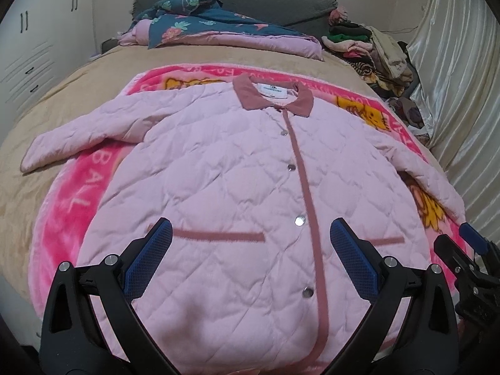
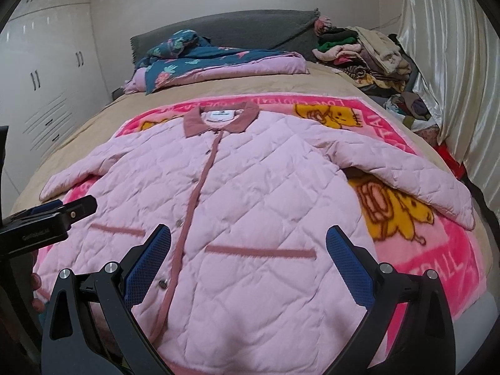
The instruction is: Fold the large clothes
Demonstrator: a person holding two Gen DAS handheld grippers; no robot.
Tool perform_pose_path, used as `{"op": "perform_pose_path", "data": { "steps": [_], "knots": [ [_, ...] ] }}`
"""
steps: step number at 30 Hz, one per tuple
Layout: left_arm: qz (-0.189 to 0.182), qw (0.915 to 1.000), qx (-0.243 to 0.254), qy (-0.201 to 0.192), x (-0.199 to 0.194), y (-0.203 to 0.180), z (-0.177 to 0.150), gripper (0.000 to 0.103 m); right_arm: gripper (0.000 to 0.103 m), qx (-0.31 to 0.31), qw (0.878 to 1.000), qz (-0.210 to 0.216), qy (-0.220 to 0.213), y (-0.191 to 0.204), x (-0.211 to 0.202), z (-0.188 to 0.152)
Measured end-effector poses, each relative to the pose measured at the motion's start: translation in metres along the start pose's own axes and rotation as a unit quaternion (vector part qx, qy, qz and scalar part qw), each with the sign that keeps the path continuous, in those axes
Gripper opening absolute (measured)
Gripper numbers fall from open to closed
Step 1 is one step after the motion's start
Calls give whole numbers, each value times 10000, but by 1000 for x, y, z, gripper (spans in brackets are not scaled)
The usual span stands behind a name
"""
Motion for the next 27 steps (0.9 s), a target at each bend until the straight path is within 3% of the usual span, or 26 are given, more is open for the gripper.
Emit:
{"op": "perform_pose_path", "data": {
  "steps": [18, 23, 27],
  "knots": [
    [-282, 9989, 66, 369, 61, -41, 35, 95, 99, 769, 9944, -706, 179, -92, 55, 29],
    [-412, 9981, 127, 443, 77, -55, 47, 95, 99, 1260, 9872, -943, 272, -140, 68, 27],
    [-222, 9981, 267, 518, 97, -64, 55, 95, 99, 1751, 9777, -1132, 249, -181, 73, 21]
  ]
}}
Point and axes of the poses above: each gripper's, at about its wrist camera, not at the fingertips, and x roughly the way its jaws point, y to its left, z to its top, the point moved 7 cm from there along x, roughly the way its jaws point, and after that the axes turned 5 degrees about z, right-handed, at the moved point
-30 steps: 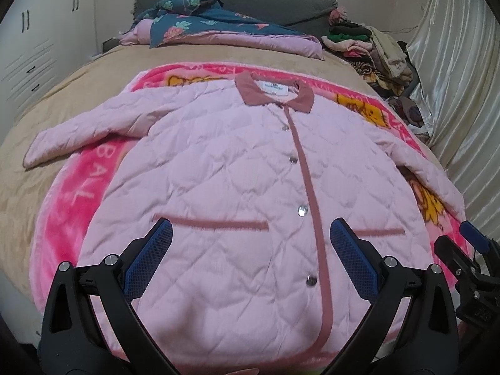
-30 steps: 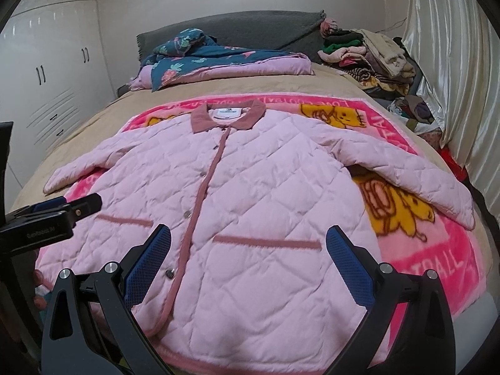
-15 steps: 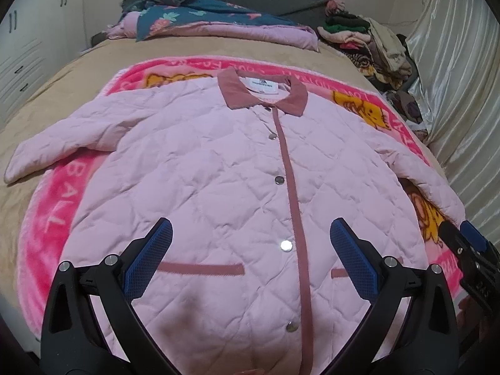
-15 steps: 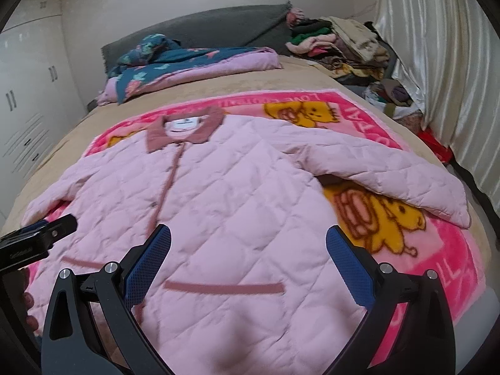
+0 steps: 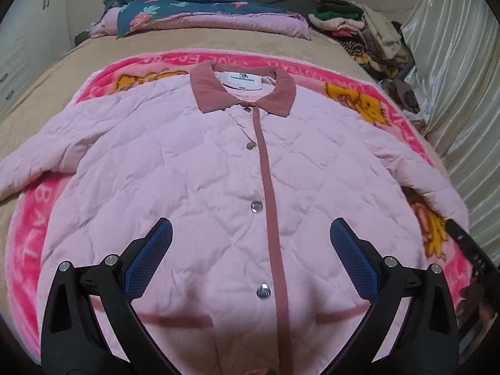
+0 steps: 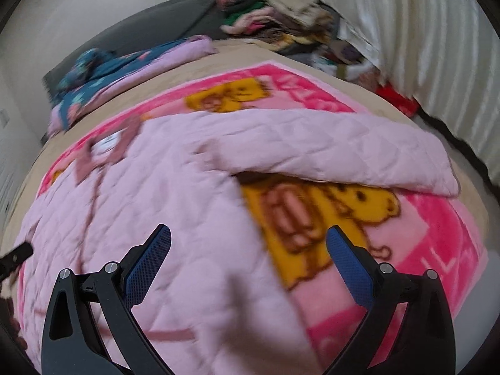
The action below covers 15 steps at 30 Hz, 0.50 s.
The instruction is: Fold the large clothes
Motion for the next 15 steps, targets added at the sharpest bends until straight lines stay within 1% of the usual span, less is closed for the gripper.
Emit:
{"op": "perform_pose_path", "data": {
  "steps": [3, 6, 8, 12, 15],
  "knots": [
    [16, 10000, 18, 93, 14, -2, 4, 95, 99, 475, 9988, -136, 73, -35, 14, 5],
    [-17, 9999, 10, 167, 27, -5, 8, 95, 99, 805, 9960, -377, 77, -68, 26, 9],
    [-30, 9997, -12, 228, 37, -7, 10, 95, 99, 1100, 9932, -377, 93, -86, 32, 11],
    [-47, 9997, -86, 215, 50, -7, 14, 95, 99, 1703, 9845, -401, 153, -122, 45, 13],
    [-94, 9996, -103, 242, 59, -8, 18, 95, 99, 2150, 9754, -461, 126, -150, 55, 16]
  ]
}}
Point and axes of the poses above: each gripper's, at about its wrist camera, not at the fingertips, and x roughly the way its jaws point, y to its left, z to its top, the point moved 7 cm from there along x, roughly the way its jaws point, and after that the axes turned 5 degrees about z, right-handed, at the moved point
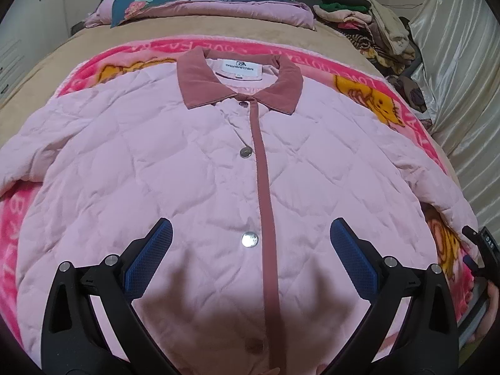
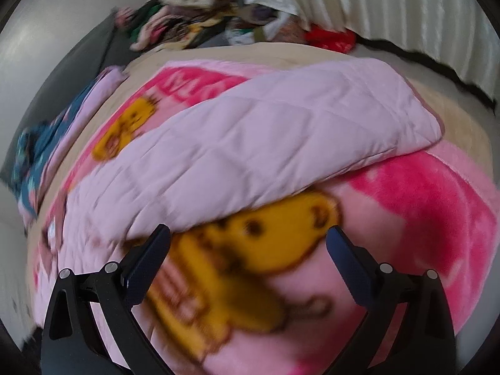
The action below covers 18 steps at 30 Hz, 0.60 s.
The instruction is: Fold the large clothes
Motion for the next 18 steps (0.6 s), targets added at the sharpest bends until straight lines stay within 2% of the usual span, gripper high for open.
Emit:
{"op": "perform_pose_path", "data": {
  "steps": [3, 7, 14, 18],
  "knots": [
    [-138, 9999, 7, 35, 8, -2, 4, 95, 99, 507, 9987, -71, -46, -24, 12, 14],
    [58, 10000, 40, -58, 16, 0, 12, 95, 99, 991, 9950, 4, -100, -46, 27, 30],
    [159, 9999, -3, -51, 29, 4, 27, 95, 99, 1494, 9875, 167, -483, -73, 42, 59],
    [239, 9997, 27, -98, 34, 8, 37, 95, 90, 1703, 9830, 220, -658, -82, 41, 69]
  ]
}}
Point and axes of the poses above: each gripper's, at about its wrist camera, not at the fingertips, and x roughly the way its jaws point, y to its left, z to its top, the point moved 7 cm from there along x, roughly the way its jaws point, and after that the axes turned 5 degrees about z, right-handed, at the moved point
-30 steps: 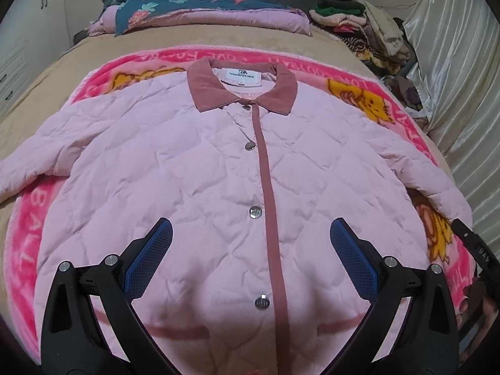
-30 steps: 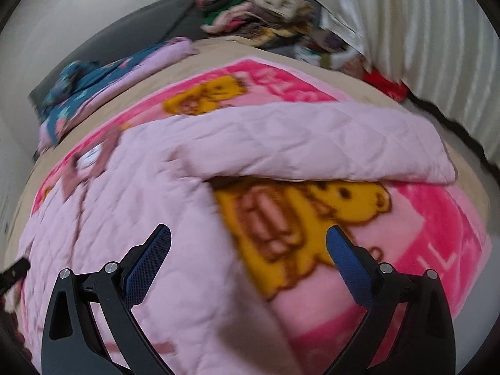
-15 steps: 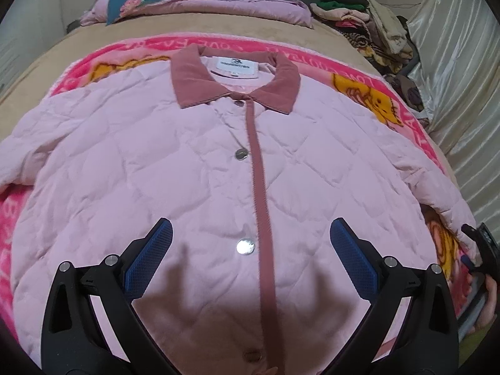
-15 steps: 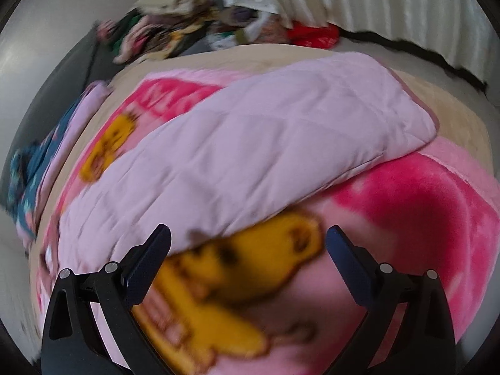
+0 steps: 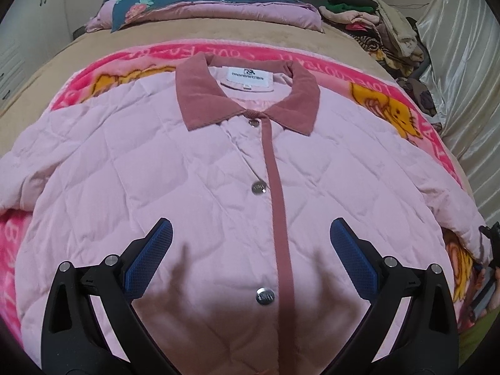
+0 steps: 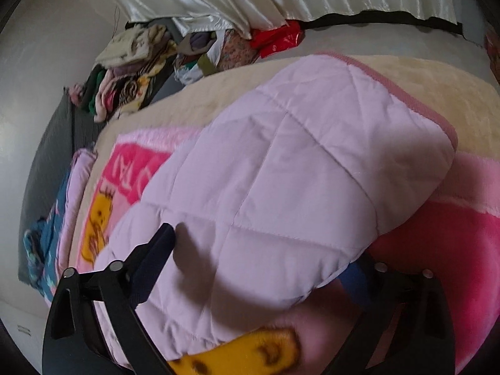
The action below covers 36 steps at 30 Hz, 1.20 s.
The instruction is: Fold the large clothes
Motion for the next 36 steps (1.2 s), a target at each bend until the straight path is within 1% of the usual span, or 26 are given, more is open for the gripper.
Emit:
{"op": "perform_pose_path", "data": {
  "steps": [1, 2, 3, 4, 5, 6, 9, 13, 19, 21, 22, 26, 28, 29, 31, 32, 36],
  "knots": [
    [23, 10000, -4, -9, 1, 1, 2, 95, 87, 8, 10000, 26, -55, 0, -1, 2],
    [30, 10000, -6, -10, 2, 2, 3, 95, 75, -4, 9999, 54, -115, 1, -3, 4],
    [22, 10000, -7, -11, 3, 3, 5, 95, 60, -45, 9997, 100, -201, 2, -5, 7],
    [36, 10000, -12, -11, 4, 4, 7, 95, 54, -79, 9996, 152, -243, 3, -8, 8],
    [46, 10000, -8, -11, 5, 5, 8, 95, 45, -169, 9991, 243, -305, 7, -11, 11],
    [67, 10000, 8, -22, 5, 6, 10, 95, 38, -301, 9985, 289, -356, 14, -13, 13],
    [116, 9999, 55, -88, 4, 7, 15, 95, 29, -858, 9940, 391, -552, 38, -26, 20],
    [154, 9997, 104, -175, -3, 8, 22, 95, 26, -1397, 9859, 578, -713, 73, -44, 25],
    [267, 9985, 254, -397, -20, 12, 32, 95, 22, -2251, 9657, 871, -954, 135, -72, 16],
    [290, 9981, 289, -463, -26, 14, 35, 95, 22, -2576, 9562, 965, -1002, 160, -81, 9],
    [296, 9979, 306, -484, -28, 15, 37, 95, 22, -2652, 9537, 996, -1010, 166, -83, 7],
    [351, 9972, 316, -579, -38, 21, 43, 95, 20, -3157, 9354, 1179, -1069, 208, -98, -11],
    [353, 9973, 282, -576, -42, 27, 45, 95, 20, -3321, 9279, 1301, -1083, 224, -103, -19],
    [352, 9974, 262, -571, -44, 30, 45, 95, 20, -3447, 9223, 1371, -1086, 235, -107, -25],
    [376, 9971, 221, -620, -49, 38, 47, 95, 20, -3587, 9156, 1448, -1096, 250, -111, -33],
    [407, 9969, 217, -637, -52, 42, 48, 95, 20, -3722, 9092, 1503, -1104, 261, -115, -40],
    [417, 9968, 62, -676, -60, 60, 51, 95, 19, -3934, 8969, 1720, -1057, 285, -125, -61]
  ]
}}
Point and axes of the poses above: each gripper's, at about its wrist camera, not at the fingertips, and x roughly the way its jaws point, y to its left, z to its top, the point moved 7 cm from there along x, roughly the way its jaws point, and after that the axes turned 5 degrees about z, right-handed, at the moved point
